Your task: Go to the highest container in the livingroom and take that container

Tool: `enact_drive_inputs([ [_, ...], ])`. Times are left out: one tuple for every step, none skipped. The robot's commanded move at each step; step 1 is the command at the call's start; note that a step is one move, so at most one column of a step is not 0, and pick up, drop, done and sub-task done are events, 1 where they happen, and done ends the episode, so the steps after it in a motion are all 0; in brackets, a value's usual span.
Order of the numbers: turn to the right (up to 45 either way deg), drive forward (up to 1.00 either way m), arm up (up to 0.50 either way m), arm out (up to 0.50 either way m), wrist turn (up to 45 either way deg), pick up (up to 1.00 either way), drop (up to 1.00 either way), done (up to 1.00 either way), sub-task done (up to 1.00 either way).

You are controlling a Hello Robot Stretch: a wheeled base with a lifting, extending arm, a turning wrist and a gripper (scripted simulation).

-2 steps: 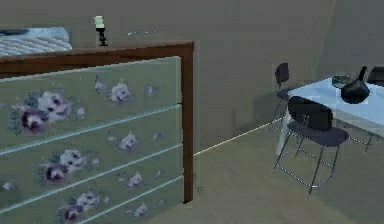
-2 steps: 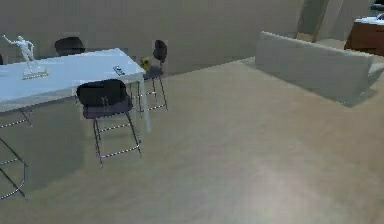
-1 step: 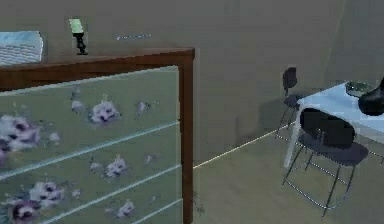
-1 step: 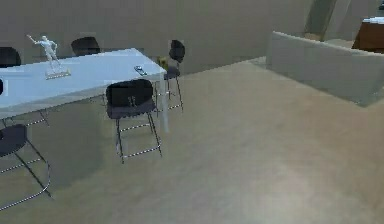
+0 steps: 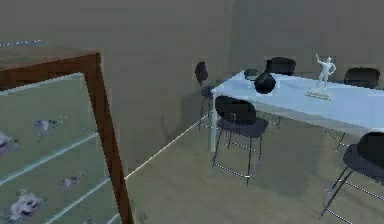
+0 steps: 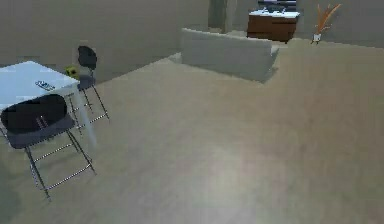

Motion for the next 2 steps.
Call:
enact_drive_inputs([
  [0.0,1.00,0.00,0.00,0.0,0.00,0.00,0.00,0.00],
  [45.0,0.00,0.00,0.00,0.0,0.00,0.00,0.00,0.00],
])
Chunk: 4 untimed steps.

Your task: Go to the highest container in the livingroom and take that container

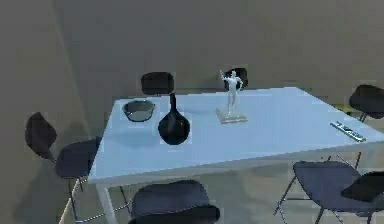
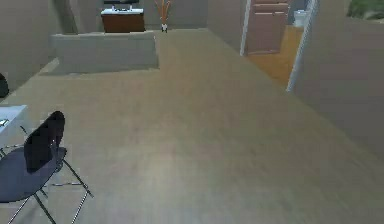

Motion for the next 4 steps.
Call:
enact_drive_inputs([
  [45.0,0.00,0.00,0.00,0.0,0.00,0.00,0.00,0.00],
  [39.0,0.00,0.00,0.00,0.0,0.00,0.00,0.00,0.00],
  [0.0,0.35,0.00,0.00,0.0,0.00,0.00,0.00,0.00],
  [45.0,0.00,0.00,0.00,0.0,0.00,0.00,0.00,0.00],
])
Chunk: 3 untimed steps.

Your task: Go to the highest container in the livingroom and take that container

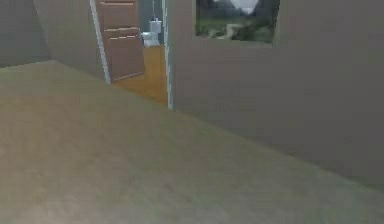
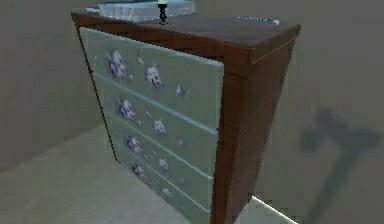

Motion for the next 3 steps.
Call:
enact_drive_inputs([
  [45.0,0.00,0.00,0.00,0.0,0.00,0.00,0.00,0.00],
  [45.0,0.00,0.00,0.00,0.0,0.00,0.00,0.00,0.00],
  [21.0,0.00,0.00,0.00,0.0,0.00,0.00,0.00,0.00],
])
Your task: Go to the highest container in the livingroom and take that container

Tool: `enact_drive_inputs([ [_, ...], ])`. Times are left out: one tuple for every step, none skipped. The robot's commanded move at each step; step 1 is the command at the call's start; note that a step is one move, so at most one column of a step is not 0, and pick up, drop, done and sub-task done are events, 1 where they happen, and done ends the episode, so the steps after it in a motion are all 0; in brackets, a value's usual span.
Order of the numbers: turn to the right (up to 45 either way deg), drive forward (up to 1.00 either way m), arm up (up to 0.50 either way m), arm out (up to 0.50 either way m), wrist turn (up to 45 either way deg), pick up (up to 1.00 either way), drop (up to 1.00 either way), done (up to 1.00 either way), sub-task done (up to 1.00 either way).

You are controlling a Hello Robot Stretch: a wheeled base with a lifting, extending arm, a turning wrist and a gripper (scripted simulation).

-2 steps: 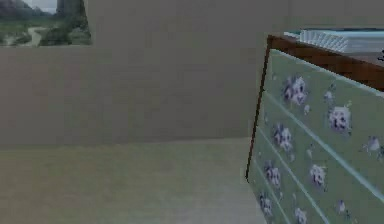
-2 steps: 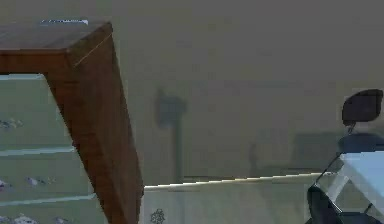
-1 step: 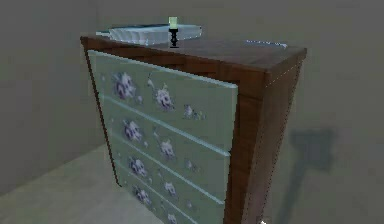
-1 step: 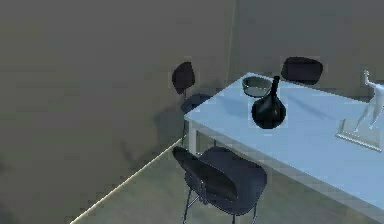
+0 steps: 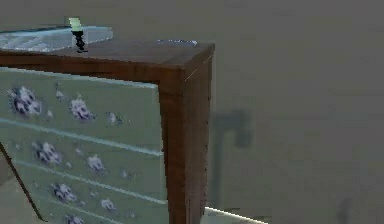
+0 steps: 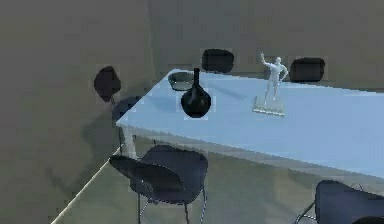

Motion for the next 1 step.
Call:
enact_drive_inputs([
  [45.0,0.00,0.00,0.00,0.0,0.00,0.00,0.00,0.00],
])
